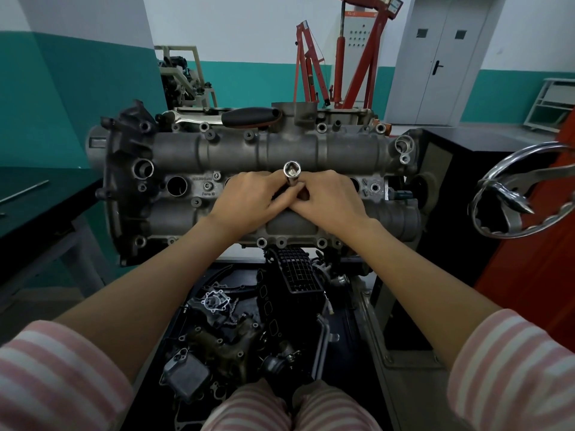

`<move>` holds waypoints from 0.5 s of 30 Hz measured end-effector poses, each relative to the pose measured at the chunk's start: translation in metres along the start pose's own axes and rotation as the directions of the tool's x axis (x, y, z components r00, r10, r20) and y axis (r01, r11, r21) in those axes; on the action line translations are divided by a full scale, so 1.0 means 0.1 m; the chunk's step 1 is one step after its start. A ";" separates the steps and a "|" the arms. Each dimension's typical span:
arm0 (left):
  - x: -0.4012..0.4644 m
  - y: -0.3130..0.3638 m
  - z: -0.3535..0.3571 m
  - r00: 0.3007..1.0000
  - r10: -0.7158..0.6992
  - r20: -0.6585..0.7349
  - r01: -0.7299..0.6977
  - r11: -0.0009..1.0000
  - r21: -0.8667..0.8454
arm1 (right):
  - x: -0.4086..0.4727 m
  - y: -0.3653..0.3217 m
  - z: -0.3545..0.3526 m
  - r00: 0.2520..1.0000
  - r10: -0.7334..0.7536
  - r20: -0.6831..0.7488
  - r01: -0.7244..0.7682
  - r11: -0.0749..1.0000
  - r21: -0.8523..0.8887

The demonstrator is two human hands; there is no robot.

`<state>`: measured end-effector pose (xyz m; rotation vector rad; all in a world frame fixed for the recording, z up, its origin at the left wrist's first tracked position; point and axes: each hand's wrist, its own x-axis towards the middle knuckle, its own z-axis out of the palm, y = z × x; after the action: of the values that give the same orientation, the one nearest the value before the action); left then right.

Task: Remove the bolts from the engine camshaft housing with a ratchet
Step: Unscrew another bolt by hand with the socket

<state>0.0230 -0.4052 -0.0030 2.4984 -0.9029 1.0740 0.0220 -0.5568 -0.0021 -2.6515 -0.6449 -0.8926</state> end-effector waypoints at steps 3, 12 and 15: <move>0.00 0.01 -0.01 1.000 -0.001 -0.008 0.001 1.000 -0.009 | -0.01 0.00 0.00 1.000 -0.014 -0.004 0.014 0.999 -0.031; -0.01 0.03 -0.01 1.000 0.010 -0.025 -0.011 0.999 -0.033 | 0.00 0.00 0.02 0.999 -0.041 -0.021 0.040 0.999 -0.023; 0.00 0.02 0.00 1.000 0.002 -0.008 -0.002 1.000 -0.019 | 0.01 0.00 0.01 0.999 -0.033 -0.025 0.033 0.999 -0.018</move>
<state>0.0213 -0.4069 -0.0029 2.4759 -0.9095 1.0705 0.0230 -0.5563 -0.0027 -2.6474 -0.6800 -0.9439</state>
